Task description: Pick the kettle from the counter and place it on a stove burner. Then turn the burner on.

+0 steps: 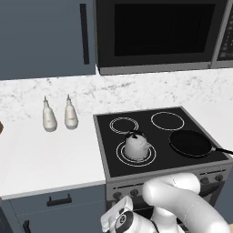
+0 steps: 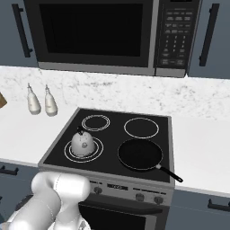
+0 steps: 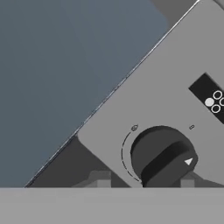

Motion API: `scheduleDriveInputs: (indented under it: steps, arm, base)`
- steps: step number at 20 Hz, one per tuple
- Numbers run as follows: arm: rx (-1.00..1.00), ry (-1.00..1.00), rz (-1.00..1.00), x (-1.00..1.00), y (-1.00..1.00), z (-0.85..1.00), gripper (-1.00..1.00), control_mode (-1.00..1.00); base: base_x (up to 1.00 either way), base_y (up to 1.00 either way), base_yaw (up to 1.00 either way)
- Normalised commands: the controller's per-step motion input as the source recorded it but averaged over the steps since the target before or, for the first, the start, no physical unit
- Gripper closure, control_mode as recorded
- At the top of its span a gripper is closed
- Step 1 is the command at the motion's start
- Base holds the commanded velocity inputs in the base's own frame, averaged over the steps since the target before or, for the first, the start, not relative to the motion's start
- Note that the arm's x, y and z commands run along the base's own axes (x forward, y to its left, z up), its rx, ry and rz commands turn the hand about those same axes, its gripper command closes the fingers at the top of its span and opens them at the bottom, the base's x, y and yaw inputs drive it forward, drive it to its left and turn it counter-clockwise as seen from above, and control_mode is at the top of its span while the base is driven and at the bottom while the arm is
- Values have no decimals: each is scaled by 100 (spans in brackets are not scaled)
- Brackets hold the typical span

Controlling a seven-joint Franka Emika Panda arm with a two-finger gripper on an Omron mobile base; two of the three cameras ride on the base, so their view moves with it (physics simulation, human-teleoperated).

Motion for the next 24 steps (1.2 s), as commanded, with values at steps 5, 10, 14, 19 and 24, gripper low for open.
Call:
scheduleDriveInputs:
  steps: [5, 10, 14, 19, 24]
  arm:
    - [-31, 1, 21, 100, 23, 92, 100, -100]
    - [-43, 1, 18, 94, 42, 98, 100, -100]
    - [-58, 24, 12, 100, 54, 100, 100, -100]
    - [-65, 42, 6, 100, 67, 100, 100, -100]
    - [-66, 42, 4, 100, 75, 100, 100, -100]
  base:
    - [0, 0, 0]
    - [0, 0, 0]
    - [0, 0, 0]
    - [0, 0, 0]
    - [0, 0, 0]
